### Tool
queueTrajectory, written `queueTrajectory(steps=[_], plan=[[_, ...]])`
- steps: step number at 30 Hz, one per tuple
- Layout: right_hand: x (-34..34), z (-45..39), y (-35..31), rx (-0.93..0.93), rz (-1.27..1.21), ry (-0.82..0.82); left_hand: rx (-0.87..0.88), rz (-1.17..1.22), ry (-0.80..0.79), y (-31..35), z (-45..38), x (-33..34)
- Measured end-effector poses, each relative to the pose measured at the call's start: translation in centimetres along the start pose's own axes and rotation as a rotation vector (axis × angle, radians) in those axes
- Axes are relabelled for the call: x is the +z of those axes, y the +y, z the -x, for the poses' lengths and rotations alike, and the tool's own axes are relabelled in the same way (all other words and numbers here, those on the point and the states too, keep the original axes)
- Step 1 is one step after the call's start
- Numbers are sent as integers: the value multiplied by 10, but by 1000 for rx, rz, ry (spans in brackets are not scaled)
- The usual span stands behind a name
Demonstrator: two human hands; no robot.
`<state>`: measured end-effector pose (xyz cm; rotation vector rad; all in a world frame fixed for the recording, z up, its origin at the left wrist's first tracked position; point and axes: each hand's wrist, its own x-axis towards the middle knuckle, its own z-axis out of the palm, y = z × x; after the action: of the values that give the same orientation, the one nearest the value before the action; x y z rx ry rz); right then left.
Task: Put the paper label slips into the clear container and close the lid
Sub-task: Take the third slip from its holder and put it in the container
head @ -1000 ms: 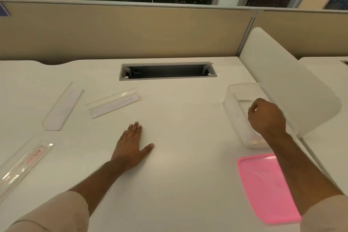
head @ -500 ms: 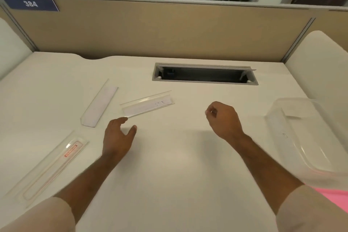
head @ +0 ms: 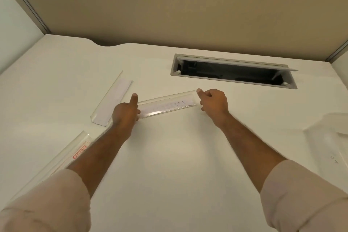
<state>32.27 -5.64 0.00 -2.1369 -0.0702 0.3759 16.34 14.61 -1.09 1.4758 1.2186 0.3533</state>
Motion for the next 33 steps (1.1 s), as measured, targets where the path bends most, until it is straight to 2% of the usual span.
queueTrajectory(steps=[6, 13, 18, 24, 28, 33], plan=[[17, -25, -27, 224, -99, -50, -209, 58, -107, 8, -9, 3], [16, -18, -27, 292, -168, -103, -281, 186, -209, 10, 1, -2], [-2, 5, -19, 312, -229, -131, -202, 302, -240, 12, 24, -7], [-37, 53, 5, 327, -348, -127, -67, 295, -299, -4, 60, -27], [-61, 95, 23, 261, -448, -136, 42, 231, -397, -22, 90, -43], [-81, 147, 45, 143, -484, -128, 91, 211, -483, -40, 128, -58]])
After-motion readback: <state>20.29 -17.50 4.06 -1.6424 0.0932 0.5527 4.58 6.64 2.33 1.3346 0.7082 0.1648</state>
